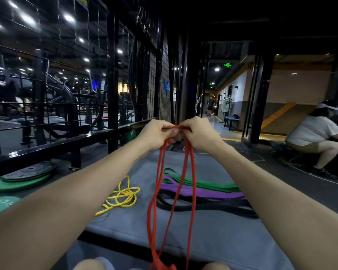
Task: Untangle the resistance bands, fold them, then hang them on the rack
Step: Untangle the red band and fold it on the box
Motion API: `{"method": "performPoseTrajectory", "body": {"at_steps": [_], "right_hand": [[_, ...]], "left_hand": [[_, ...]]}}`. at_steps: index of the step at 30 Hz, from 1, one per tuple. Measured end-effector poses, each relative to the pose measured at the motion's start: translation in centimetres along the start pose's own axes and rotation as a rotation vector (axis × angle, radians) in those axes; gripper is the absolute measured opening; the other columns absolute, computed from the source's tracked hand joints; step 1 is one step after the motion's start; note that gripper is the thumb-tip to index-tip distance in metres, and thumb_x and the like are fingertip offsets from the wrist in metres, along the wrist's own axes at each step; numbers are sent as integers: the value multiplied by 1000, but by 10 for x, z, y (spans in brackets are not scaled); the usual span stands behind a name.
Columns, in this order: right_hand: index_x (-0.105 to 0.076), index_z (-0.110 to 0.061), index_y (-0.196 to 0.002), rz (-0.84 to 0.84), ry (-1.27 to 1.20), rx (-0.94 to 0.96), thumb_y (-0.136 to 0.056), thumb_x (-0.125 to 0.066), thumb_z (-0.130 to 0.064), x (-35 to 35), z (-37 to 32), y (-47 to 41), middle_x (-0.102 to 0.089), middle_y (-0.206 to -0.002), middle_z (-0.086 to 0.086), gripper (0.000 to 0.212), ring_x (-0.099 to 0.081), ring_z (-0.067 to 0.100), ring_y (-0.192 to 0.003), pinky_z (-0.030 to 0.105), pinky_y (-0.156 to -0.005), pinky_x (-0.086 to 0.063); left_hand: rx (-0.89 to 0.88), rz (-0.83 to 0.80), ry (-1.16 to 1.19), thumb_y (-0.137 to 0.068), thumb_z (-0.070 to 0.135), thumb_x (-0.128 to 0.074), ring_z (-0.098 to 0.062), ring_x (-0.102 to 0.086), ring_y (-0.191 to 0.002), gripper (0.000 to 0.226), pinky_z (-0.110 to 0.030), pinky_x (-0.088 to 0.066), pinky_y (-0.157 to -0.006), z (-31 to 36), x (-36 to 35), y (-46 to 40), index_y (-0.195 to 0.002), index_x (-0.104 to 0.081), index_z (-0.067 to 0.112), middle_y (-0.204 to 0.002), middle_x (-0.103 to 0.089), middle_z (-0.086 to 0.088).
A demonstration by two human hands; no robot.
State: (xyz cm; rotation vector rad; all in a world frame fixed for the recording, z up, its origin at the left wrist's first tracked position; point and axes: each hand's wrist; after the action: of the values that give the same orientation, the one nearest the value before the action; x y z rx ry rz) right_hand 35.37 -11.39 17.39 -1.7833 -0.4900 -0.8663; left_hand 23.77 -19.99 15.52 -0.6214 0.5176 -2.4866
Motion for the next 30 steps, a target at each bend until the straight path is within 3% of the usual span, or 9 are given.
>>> {"method": "performPoseTrajectory", "body": {"at_steps": [6, 9, 12, 17, 21, 24, 27, 30], "right_hand": [[-68, -6, -90, 38, -13, 6, -89, -45, -5, -4, -1, -1, -67, -83, 14, 23, -61, 30, -72, 43, -69, -53], [-68, -5, -93, 53, -8, 10, -89, -43, -3, -2, -1, 0, -68, -88, 14, 25, -62, 29, -75, 43, -72, -53], [-67, -5, -102, 47, 27, -3, -89, -44, -3, -5, -1, 1, -68, -94, 17, 27, -63, 33, -85, 44, -77, -53], [-68, -9, -90, -6, 101, 11, -85, -47, -3, -8, 6, 0, -68, -87, 13, 22, -61, 32, -83, 40, -73, -52], [-71, -8, -97, -8, 85, 46, -81, -49, -1, -10, 1, -2, -71, -92, 12, 27, -59, 33, -93, 42, -82, -50], [-70, -7, -103, 20, 42, 58, -81, -52, -1, -10, -2, 0, -71, -99, 12, 29, -61, 29, -98, 39, -87, -49], [-71, -7, -100, 20, 21, 39, -82, -54, -1, -10, 3, 4, -71, -94, 11, 26, -63, 26, -88, 28, -76, -47], [-71, -8, -93, 15, 0, 26, -81, -55, -4, -13, 8, 9, -69, -83, 10, 21, -61, 24, -78, 22, -62, -33]], "left_hand": [[-30, -41, 21, -88, 6, -60, 4, -56, -53, 15, -13, -46, -59, -14, -3, 4, -80, -60, 18, -68, -59, 3], [16, -47, 21, -89, 4, -58, -5, -56, -66, 16, -20, -47, -68, -26, -11, 7, -81, -59, 18, -73, -60, 2], [62, -54, 11, -92, 4, -51, -6, -56, -64, 12, -17, -45, -63, -34, -20, 9, -88, -60, 11, -75, -60, 1], [117, -22, -11, -91, 5, -48, -12, -46, -66, 19, -28, -39, -67, -38, -21, 6, -86, -53, 22, -80, -54, -2], [116, -47, 26, -92, 5, -50, -9, -51, -76, 16, -24, -43, -72, -36, -31, 6, -90, -50, 20, -82, -55, 3], [152, -38, 164, -98, 13, -41, -11, -59, -88, 20, -30, -49, -81, -37, -40, 9, -88, -55, 23, -87, -63, 5], [142, -20, 319, -99, 25, -41, -6, -65, -77, 22, -27, -49, -76, -38, -38, 10, -88, -59, 21, -76, -69, 9], [105, -9, 392, -101, 28, -34, -9, -66, -73, 26, -25, -48, -68, -35, -35, 10, -92, -57, 19, -76, -68, 4]]}}
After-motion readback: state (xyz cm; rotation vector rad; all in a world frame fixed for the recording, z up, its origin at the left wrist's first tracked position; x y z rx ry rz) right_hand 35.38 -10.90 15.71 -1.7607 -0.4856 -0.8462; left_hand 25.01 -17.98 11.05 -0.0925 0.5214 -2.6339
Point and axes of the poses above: each hand's wrist, its own y-axis away from the middle knuckle, its own x-axis out of the back of the hand, z = x × y
